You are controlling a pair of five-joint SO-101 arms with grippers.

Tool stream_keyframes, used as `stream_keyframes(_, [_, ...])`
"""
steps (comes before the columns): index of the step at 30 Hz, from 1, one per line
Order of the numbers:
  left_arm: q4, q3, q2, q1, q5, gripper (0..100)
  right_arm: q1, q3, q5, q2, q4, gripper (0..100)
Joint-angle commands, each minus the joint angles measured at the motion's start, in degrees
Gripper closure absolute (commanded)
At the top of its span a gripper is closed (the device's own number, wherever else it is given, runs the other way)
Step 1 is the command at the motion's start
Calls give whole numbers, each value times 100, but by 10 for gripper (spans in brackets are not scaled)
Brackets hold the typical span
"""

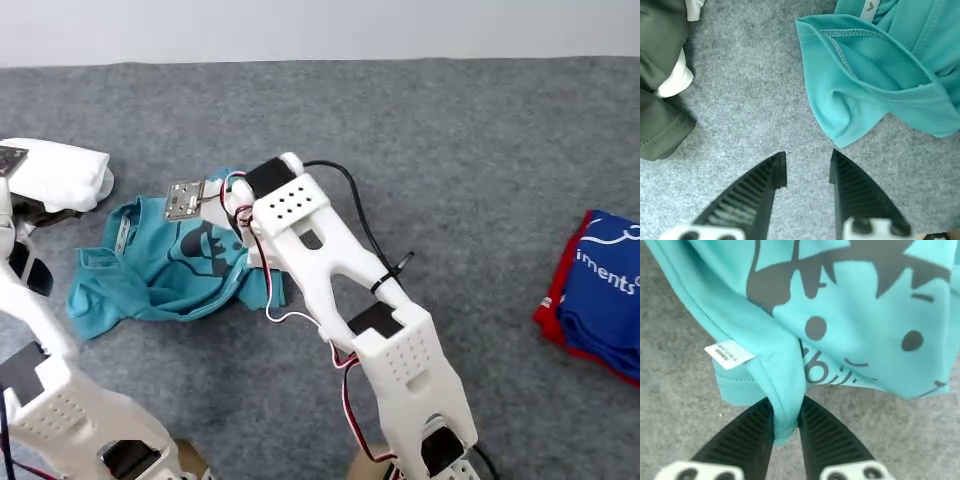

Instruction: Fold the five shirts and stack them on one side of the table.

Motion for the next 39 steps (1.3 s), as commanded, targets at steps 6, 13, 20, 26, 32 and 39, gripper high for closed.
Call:
stream_keyframes(6, [105,268,-35,255,-44,852,119,-264,62,-224,330,982])
stream_keyframes(13, [97,277,-44,264,-44,852,110,-281,44,-31,330,898])
stream_keyframes(20, [97,277,-44,255,-44,852,84,-281,44,-22,330,896])
stream_keyframes(26, [9,286,-44,255,-44,852,40,-273,53,22,330,927])
stream_keyframes(32, [35,163,-141,264,-35,852,57,-404,70,-101,488,989])
stream_keyframes(39, [158,523,-818,281,-220,852,101,-519,70,-154,655,988])
